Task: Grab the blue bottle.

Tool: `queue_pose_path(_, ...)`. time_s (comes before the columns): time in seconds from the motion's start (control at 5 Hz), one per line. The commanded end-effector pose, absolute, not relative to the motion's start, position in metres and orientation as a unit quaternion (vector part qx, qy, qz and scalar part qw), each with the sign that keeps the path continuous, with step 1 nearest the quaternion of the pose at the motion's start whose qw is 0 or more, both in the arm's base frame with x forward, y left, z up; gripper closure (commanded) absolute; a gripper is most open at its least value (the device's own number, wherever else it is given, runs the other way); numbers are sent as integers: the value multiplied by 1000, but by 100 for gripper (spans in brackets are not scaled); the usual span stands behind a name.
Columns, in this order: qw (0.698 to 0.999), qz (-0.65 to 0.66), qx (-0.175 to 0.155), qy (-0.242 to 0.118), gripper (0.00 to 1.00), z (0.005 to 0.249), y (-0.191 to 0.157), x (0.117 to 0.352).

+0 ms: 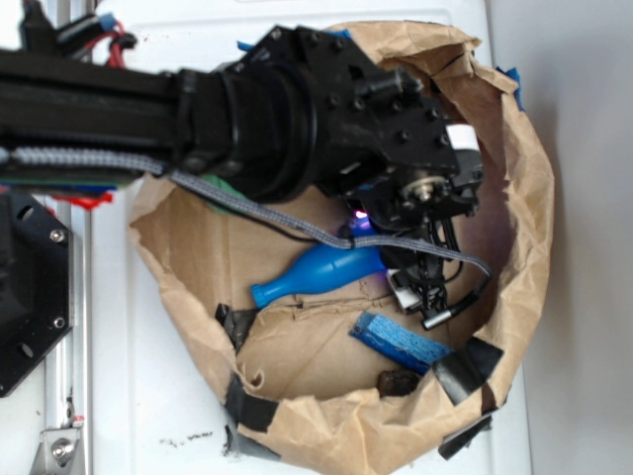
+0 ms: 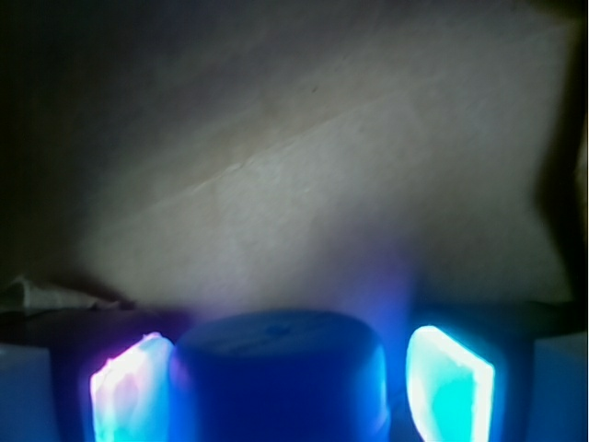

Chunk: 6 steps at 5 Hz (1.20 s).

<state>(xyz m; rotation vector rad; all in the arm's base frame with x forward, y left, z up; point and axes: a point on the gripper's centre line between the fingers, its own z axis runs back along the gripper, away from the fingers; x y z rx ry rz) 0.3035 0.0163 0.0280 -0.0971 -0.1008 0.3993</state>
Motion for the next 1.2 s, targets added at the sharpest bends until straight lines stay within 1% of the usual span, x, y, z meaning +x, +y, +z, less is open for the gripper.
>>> queue_pose_path(0.0, 976, 204, -54, -59, 79, 34, 19, 308)
queue_pose_path(0.2, 975, 204, -53, -64, 100, 35, 18, 308)
queue_pose_path(0.6, 975, 207, -52, -69, 100, 37, 20, 309)
queue_pose_path(1.0, 976, 200, -52, -73, 100, 45, 21, 308)
